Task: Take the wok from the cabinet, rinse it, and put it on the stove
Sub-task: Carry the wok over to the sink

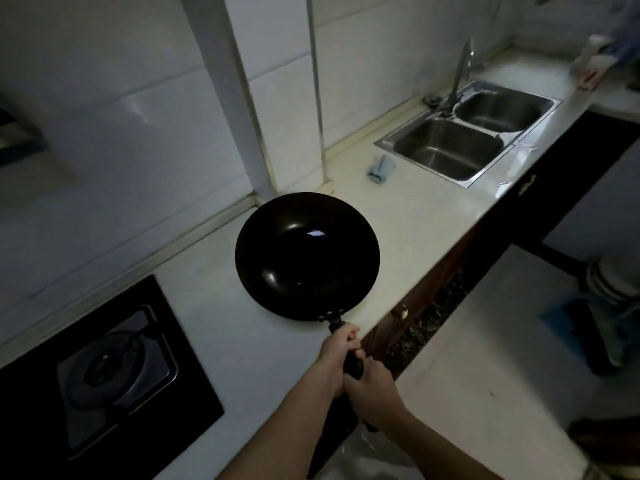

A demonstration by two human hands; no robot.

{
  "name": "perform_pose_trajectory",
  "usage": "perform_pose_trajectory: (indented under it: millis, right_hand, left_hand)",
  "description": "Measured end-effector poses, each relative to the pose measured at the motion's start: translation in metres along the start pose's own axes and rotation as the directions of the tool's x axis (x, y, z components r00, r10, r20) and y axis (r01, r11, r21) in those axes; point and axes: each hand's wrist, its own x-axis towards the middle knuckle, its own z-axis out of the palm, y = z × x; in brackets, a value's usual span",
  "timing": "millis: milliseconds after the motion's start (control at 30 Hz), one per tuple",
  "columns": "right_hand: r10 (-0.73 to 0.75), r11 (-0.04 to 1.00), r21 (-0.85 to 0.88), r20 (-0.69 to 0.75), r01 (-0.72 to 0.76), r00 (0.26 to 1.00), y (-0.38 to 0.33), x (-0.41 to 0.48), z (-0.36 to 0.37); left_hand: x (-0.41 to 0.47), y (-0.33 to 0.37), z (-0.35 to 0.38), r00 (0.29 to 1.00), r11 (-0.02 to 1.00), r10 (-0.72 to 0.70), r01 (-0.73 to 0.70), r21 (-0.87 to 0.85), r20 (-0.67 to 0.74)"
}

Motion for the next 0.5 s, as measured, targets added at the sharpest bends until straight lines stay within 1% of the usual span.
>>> perform_pose_trajectory:
  millis: [300, 367, 500]
  right_hand:
    - [-0.053, 0.998, -0.03, -0.052, 0.051, 0.997, 0.022, 0.021, -0.137]
    - [-0.038, 0.999, -0.037, -0.057, 0.036, 0.998, 0.029, 0.025, -0.161]
    - [0.063, 0.997, -0.042, -0.077, -0.066, 0.995, 0.043, 0.037, -0.196]
  left_hand:
    - [0.018, -0.014, 0.145, 0.999, 0.999, 0.04, -0.04, 0.008, 0.027]
    - [0.023, -0.018, 0.169, 0.999, 0.999, 0.032, -0.033, 0.014, 0.041]
    - [0.034, -0.023, 0.206, 0.999, 0.999, 0.011, -0.012, 0.029, 0.045]
